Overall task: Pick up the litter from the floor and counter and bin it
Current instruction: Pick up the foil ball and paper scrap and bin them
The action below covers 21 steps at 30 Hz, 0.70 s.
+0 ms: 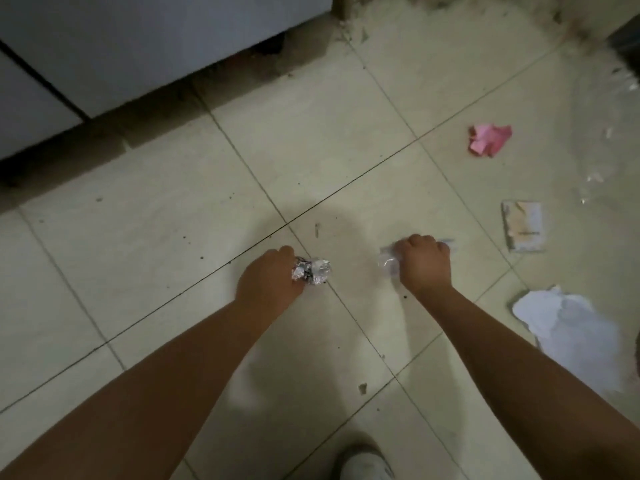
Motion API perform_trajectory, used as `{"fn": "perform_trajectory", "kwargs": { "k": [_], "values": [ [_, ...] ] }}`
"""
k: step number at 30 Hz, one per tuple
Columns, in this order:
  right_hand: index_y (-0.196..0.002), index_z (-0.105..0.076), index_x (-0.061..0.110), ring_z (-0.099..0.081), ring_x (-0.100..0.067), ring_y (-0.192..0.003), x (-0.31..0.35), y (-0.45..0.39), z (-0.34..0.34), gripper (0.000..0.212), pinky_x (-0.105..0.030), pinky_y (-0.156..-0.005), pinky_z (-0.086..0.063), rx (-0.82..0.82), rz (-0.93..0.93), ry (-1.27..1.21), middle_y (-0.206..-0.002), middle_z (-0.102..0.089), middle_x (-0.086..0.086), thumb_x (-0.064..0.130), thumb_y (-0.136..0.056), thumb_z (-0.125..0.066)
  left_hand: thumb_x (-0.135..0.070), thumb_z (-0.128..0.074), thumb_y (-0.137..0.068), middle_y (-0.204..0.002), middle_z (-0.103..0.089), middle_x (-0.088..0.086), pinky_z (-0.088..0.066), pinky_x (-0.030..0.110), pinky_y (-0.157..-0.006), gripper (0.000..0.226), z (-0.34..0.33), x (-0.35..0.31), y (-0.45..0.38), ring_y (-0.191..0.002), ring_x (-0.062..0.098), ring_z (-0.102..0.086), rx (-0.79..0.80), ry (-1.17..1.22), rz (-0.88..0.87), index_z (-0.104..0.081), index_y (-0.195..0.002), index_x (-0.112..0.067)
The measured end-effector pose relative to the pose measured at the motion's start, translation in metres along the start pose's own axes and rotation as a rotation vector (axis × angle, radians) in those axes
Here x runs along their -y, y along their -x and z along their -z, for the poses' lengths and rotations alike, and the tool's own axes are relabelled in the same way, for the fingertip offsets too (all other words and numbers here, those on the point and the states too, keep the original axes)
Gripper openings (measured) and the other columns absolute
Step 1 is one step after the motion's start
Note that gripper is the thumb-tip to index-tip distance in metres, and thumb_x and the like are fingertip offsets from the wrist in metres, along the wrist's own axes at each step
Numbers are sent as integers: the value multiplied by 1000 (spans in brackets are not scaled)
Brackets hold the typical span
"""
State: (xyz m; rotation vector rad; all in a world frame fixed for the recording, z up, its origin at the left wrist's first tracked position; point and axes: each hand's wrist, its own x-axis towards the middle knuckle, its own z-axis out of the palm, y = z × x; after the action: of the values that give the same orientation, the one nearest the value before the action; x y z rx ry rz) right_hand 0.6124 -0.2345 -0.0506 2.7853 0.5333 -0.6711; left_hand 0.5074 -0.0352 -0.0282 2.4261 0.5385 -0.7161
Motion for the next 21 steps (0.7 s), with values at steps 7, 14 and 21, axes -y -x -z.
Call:
{"fn": "perform_trajectory", "kwargs": {
  "k": [7, 14, 21],
  "values": [
    [-91, -68, -3, -59, -35, -96, -14, 21, 4, 21, -40, -90, -39, -134, -2, -80, -93, -68, -19, -8, -78, -51, -29, -61, -89, -96, -59, 13, -41, 31, -70, 33, 8, -14, 15, -98, 31, -61, 12, -30, 59, -58, -107, -2],
    [-69, -72, -3, -66, -37, -66, -31, 158, 82, 7, -38, -67, -50, -191, -124, -416, -65, -70, -21, 0, -71, -66, -34, -65, -87, -117, -59, 17, -48, 36, -85, 41, 68, -99, 103, -107, 32, -59, 88, -94, 31, -59, -112, -3],
    [-92, -69, -10, -60, -39, -96, -102, 336, 187, 23, -39, -82, -46, -14, -518, -814, -100, -66, -30, 6, -92, -53, -33, -62, -89, -118, -58, 17, -49, 37, -85, 40, 129, -232, 240, -106, 33, -59, 219, -214, -74, -58, -114, -2]
  ]
}}
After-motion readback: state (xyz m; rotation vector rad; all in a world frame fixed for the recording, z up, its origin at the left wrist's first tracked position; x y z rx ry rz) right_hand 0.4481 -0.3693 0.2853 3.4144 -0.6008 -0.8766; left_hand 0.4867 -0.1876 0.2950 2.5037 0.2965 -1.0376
